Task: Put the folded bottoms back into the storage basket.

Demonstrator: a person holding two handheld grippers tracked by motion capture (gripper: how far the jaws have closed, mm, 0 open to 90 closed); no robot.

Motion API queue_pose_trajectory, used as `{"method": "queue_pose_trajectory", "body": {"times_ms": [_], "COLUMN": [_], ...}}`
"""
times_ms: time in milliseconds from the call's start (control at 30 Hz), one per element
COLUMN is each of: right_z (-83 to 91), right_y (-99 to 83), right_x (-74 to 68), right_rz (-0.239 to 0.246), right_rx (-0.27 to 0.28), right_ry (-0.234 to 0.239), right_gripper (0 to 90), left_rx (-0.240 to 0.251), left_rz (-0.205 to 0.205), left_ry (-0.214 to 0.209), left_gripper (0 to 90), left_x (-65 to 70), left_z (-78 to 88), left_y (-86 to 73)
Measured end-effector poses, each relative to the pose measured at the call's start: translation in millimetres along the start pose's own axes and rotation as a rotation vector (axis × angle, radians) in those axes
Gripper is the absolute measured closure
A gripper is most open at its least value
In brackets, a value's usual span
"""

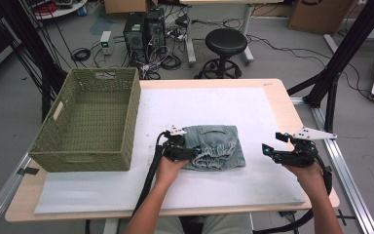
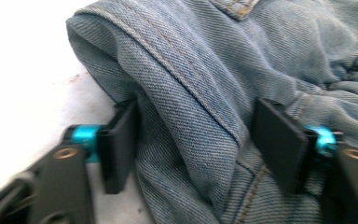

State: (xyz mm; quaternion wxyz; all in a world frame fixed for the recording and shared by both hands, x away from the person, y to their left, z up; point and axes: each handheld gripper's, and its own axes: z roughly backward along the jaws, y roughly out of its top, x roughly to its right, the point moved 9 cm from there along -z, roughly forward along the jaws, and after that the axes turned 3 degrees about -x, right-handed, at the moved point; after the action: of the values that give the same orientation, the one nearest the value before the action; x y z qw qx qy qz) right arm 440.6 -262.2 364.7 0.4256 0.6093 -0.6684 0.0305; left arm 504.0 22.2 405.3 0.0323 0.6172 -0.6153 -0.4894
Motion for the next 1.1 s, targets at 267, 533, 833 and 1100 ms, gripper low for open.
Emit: {"method": "queue_pose_trajectory", "body": {"times_ms": [267, 533, 833, 1100], "right_z": [-0.8, 1.2, 6.5, 11.0], "right_y": [2.4, 1.3, 1.4, 1.5], "right_x": [-0.4, 3.7, 6.6, 9.2], "right_rz": [0.001, -0.015, -0.03, -0.041], "right_rx": [0.006, 0.014, 0.027, 0.039], "right_ry": [0.005, 0.002, -0.002, -0.005], "right_gripper": [23.1, 23.1, 23.1, 23.1], "left_rx": [0.01, 0.089, 0.212, 0.258], "left_rz": [0.061, 0.056, -0.005, -0.064], "left_ry": [-0.035, -0.05, -0.135, -0.208], "left_gripper": [62.7, 67.6, 69.1, 69.4], "left_x": [3.3, 7.0, 28.3, 52.6], "left_z": [-1.7, 6.1, 30.5, 45.6], "left_y": [0.2, 4.3, 26.5, 42.9]}}
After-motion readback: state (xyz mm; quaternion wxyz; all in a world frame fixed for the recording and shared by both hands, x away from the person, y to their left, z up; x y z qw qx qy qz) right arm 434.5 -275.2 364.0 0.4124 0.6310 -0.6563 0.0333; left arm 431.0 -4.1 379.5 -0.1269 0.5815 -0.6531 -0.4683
